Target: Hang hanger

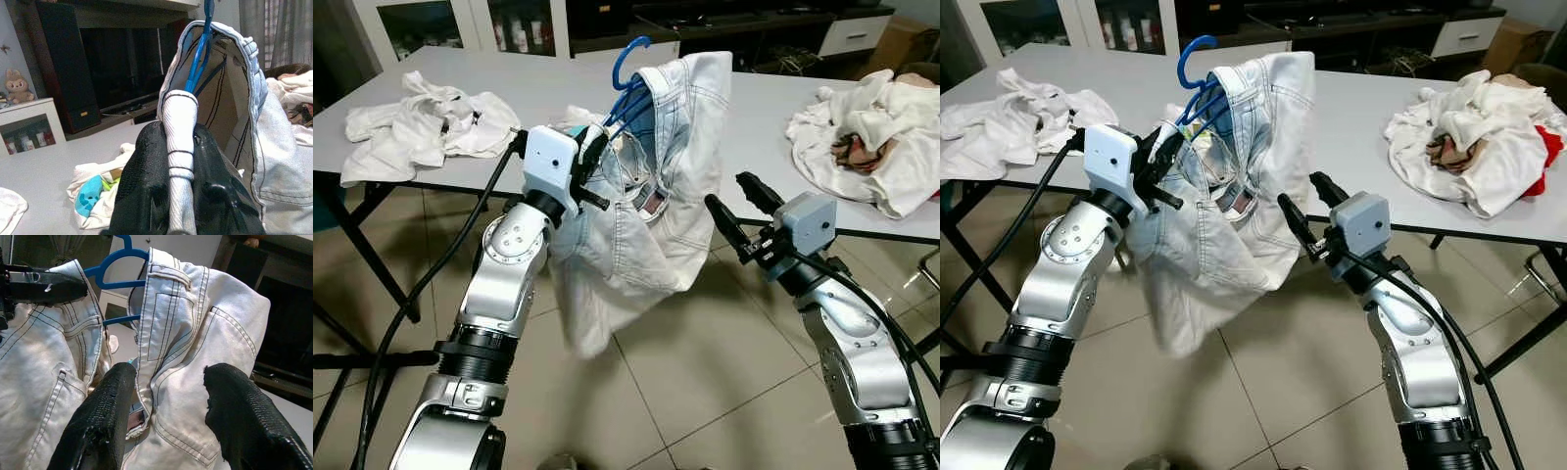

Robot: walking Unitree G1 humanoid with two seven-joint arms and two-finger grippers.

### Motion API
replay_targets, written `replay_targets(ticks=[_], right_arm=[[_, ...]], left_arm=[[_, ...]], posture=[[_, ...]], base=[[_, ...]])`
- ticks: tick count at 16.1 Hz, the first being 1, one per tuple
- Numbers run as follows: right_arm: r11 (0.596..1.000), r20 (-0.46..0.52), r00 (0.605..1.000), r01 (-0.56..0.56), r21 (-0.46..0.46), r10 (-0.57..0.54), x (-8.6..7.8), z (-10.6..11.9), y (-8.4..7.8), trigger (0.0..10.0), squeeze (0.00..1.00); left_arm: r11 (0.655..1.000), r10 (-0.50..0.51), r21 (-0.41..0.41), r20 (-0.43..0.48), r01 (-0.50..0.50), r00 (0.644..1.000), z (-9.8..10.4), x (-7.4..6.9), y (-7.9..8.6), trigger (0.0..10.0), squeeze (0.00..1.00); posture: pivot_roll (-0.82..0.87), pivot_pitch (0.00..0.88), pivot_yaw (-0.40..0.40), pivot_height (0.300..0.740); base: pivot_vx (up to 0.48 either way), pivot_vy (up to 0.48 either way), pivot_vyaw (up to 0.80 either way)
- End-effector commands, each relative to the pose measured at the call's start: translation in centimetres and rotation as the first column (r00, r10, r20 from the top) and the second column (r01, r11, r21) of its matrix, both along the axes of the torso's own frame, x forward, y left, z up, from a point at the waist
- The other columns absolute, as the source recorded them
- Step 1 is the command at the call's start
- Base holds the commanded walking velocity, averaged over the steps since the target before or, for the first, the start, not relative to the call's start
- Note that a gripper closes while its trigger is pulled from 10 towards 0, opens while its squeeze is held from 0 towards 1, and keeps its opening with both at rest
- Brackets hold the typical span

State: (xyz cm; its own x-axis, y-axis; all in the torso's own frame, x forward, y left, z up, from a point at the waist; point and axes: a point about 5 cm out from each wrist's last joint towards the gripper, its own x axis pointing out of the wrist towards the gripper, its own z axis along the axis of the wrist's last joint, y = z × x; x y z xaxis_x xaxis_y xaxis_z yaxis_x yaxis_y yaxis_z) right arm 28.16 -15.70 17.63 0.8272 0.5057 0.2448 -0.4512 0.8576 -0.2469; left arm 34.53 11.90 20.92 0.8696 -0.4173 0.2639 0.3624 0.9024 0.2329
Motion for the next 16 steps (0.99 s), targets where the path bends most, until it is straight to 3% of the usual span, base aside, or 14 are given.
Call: replay_targets(ticks=[1, 5, 16], right_arm=[[1.000, 0.017, 1.000, 0.003, 0.004, -0.003, -0.12, 0.55, -0.18, 10.0, 0.00], [1.000, 0.018, 1.000, -0.003, 0.004, 0.003, -0.10, 0.59, 0.02, 10.0, 0.00], [1.000, 0.013, 1.000, 0.000, 0.006, 0.000, -0.33, 0.47, 0.07, 10.0, 0.00]], left_arm=[[1.000, -0.009, -0.017, 0.088, 0.011, 0.996, 2.21, 0.20, 0.09, 10.0, 0.00], [0.999, 0.042, -0.020, 0.057, -0.041, 0.997, 1.73, 0.77, 0.83, 10.0, 0.00], [0.999, 0.029, -0.018, 0.051, -0.028, 0.998, 1.38, 0.76, 0.26, 10.0, 0.00]], posture=[[0.03, 0.000, 0.007, 0.723], [0.03, 0.000, 0.009, 0.723], [0.03, 0.000, 0.013, 0.723]], base=[[0.000, 0.000, 0.00], [0.000, 0.000, 0.00], [0.351, 0.000, 0.00]])
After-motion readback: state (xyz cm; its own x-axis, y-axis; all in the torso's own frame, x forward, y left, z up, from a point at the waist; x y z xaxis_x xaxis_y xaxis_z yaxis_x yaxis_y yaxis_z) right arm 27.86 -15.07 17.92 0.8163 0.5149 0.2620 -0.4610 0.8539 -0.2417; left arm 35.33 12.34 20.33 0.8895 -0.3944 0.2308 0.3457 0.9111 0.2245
